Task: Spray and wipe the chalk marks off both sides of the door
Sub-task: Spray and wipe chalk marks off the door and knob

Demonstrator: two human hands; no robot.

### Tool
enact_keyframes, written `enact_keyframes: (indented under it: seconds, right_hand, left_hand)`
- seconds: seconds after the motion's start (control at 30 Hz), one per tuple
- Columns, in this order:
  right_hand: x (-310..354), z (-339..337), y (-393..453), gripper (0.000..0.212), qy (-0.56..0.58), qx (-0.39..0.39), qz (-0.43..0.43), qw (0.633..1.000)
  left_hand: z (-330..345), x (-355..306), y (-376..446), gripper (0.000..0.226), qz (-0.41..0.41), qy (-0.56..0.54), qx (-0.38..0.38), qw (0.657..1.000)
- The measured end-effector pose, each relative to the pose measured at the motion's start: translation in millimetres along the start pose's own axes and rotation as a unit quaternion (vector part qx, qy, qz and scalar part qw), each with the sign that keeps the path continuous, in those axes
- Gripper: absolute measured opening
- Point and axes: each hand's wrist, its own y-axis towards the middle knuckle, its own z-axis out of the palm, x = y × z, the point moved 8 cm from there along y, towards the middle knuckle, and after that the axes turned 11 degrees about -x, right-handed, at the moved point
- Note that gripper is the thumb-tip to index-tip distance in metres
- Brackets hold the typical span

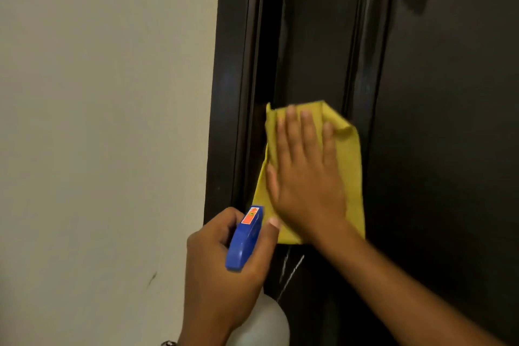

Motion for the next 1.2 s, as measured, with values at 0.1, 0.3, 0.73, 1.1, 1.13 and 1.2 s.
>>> enact_keyframes:
  seconds: [0.1,0.3,0.73,1.1,1.13,1.2]
  right_hand:
    - [33.5,11.3,-75.3,0.078,-0.01,0.047,-0.064,0.997]
    - [10.3,2.8,-35.5,0.076,-0.035,0.06,-0.11,0.992]
    - [17.7,4.2,-90.9,0.085,0.024,0.052,-0.038,0.998]
    - [54.6,10.2,-206.6,0.078,-0.008,0.092,-0.12,0.988]
    - [54.2,9.6,-206.1,0.077,-0.005,0.09,-0.116,0.989]
    - [54.9,10.2,-207.1,0.077,0.001,0.091,-0.111,0.99]
  left_hand:
    - [-12.5,6.6,-11.3,0.04,-0.014,-0.004,0.004,1.0]
    - [-36.3,20.5,-30.6,0.048,-0.035,0.0,0.023,0.999]
    - [-60.4,69.2,-76.1,0.067,-0.157,0.02,0.021,0.987]
    - [-55.9,82.2,-131.5,0.041,-0.124,0.011,0.054,0.991]
    - [-55.7,85.1,-137.1,0.039,-0.127,0.016,0.055,0.99]
    - [-57.3,91.2,-146.8,0.037,-0.134,0.024,0.052,0.989]
